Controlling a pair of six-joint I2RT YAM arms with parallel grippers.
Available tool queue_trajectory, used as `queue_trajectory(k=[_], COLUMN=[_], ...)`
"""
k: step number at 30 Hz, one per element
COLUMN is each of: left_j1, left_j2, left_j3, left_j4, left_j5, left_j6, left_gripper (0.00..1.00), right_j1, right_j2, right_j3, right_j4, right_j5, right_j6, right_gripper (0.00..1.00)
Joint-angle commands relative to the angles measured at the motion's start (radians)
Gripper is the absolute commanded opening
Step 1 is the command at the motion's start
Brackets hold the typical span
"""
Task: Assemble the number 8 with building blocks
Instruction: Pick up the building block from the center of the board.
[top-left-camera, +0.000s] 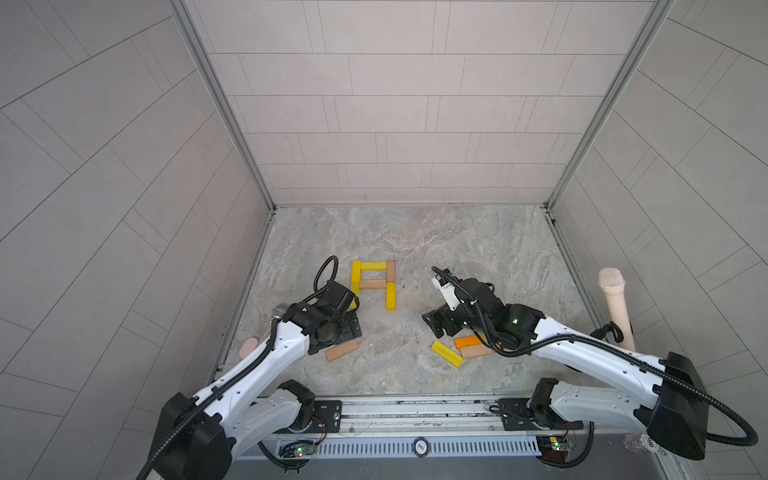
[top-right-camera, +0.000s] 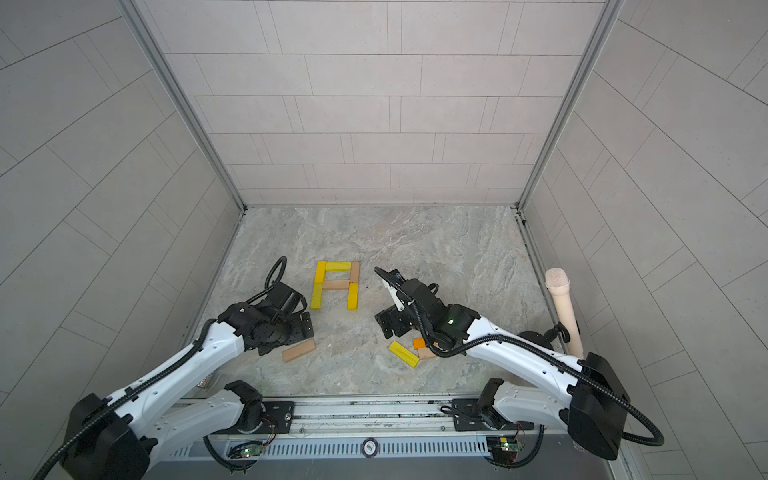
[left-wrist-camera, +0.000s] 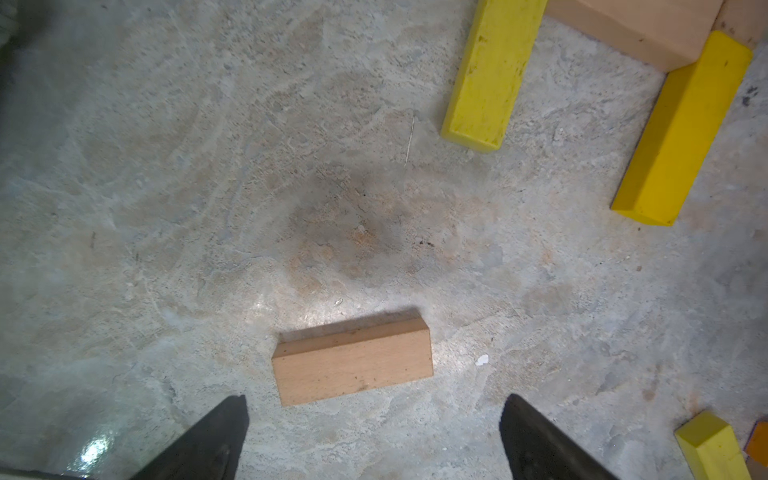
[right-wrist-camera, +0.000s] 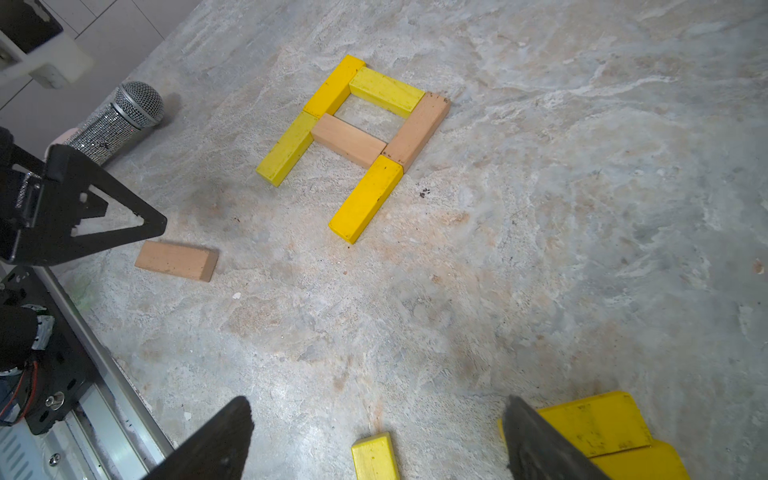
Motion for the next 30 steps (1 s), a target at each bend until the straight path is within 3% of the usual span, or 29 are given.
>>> queue_trajectory(k=[1,6,11,17,30], left_j1=[-0.019,-0.053,-0.055,-0.061,-0.078], left_j2=[0.032,0.05,0.046,0.019,0.115], left_j3=[-0.032,-0.087,-0.159,-0.21,-0.128], left_j4=[-0.005,0.023,0.133,0.252,0.34], left_j5=[-0.029,-0.037,0.026,0.052,0.128], left_j6=[-0.036,-0.094,-0.093,-0.061,0.063], left_gripper=[0.95,0.94,0.92,0.97,0.98], right_j1=[-0.005,-0.012,-0.016,-0.018,-0.017], right_j2=[-0.031,-0.039,-0.039,-0.037,-0.051], right_j3=[-0.016,-0.024,-0.028,-0.032,-0.042], right_j4=[-0.008,-0.004,-0.005,-0.003,-0.009], right_j5=[0.025,0.033,0.036,0.037,0.053], right_j6=[-0.015,-0.009,-0.004,0.008,0.033], right_gripper=[0.95,0.95,0.95,0.94,0.94])
